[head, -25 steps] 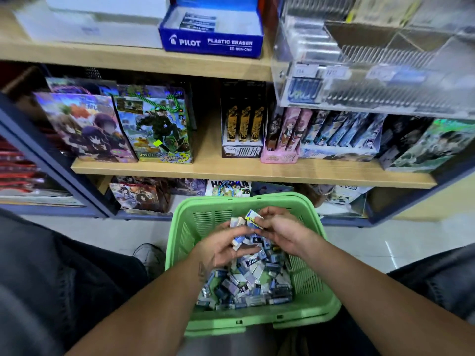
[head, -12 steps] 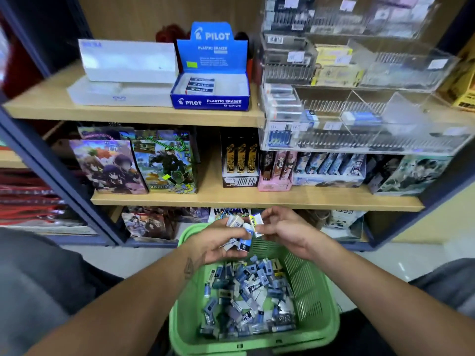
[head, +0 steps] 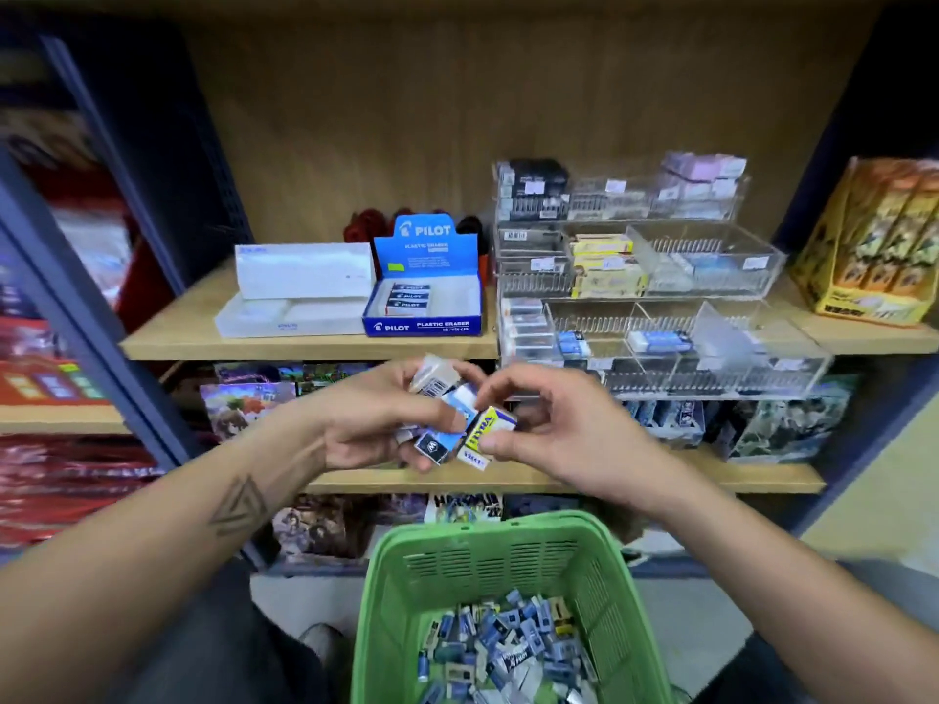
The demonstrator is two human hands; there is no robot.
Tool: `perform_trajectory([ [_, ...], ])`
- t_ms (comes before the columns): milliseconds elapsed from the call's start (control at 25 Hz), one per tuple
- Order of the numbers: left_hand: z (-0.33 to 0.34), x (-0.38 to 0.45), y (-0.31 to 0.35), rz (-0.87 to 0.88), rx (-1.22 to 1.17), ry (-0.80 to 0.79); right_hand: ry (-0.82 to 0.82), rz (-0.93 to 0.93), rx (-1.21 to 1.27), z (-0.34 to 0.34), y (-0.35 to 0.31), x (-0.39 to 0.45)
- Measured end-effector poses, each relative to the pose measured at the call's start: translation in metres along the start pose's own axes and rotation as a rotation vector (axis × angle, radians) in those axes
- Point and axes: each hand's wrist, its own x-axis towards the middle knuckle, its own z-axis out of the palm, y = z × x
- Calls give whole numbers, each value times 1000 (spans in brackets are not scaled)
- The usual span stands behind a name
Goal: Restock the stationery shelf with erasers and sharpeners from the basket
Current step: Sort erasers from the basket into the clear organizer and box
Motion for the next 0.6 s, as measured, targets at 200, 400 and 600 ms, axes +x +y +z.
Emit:
perform_trajectory([
  [200, 17, -8, 92, 187, 51, -2, 101, -112, 18, -41, -54, 10],
  [400, 47, 41, 161, 274, 93, 108, 376, -161, -206, -100, -60, 41],
  [600, 69, 108, 186, 245, 104, 149, 573, -70, -418, -174, -47, 53],
])
